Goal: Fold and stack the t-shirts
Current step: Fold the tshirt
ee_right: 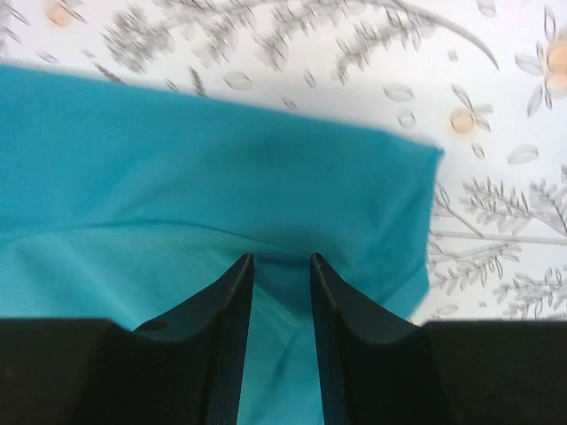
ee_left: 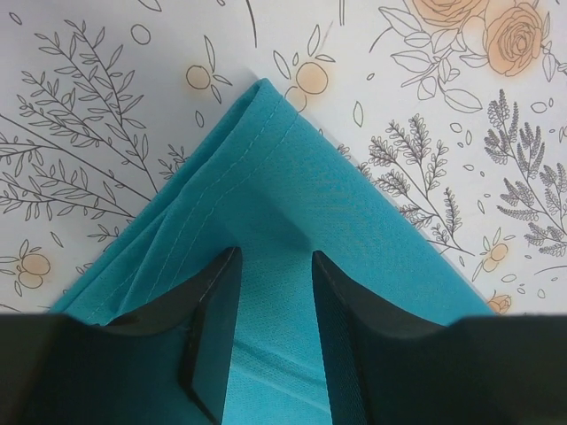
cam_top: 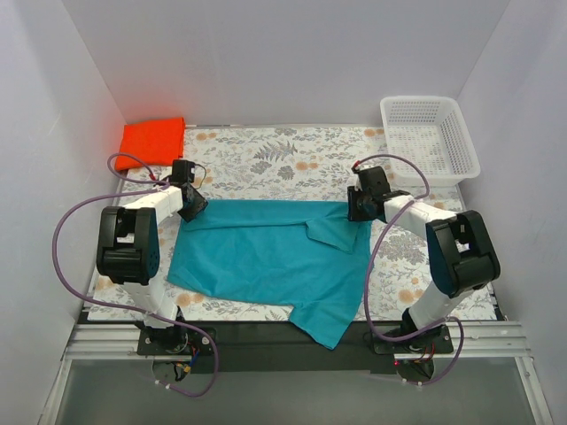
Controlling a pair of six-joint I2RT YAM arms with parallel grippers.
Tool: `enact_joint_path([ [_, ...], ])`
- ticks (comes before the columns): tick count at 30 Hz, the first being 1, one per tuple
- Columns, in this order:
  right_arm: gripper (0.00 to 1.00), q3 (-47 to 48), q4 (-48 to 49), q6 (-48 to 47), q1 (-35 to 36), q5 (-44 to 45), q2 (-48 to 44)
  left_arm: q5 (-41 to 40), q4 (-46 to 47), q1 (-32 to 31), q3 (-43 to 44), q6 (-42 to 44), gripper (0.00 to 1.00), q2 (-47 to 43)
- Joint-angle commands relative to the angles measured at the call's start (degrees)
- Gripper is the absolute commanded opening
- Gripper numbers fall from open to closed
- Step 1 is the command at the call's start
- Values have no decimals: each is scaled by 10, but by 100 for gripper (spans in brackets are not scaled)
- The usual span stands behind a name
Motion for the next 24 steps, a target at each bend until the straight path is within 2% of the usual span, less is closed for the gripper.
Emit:
enact_joint_path([
  [1, 38, -47, 21, 2, -23, 11, -32, -25, -27, 2, -4, -10, 36, 5],
  [7, 38, -86, 16, -6, -43, -3, -57, -22, -33, 1, -4, -12, 37, -7],
  [14, 39, -29, -18, -16, -34, -40, -105, -22, -35, 0, 10, 4, 56, -66],
  [16, 39, -13, -18, -14, -30, -65, -103, -20, -27, -2, 13, 9, 58, -79],
  [21, 39, 42, -12, 3, -31, -85, -48, 14, -15, -6, 24, 15, 59, -60],
  [24, 38, 56, 6, 8, -30, -84, -12, 19, -15, -7, 24, 10, 54, -41],
])
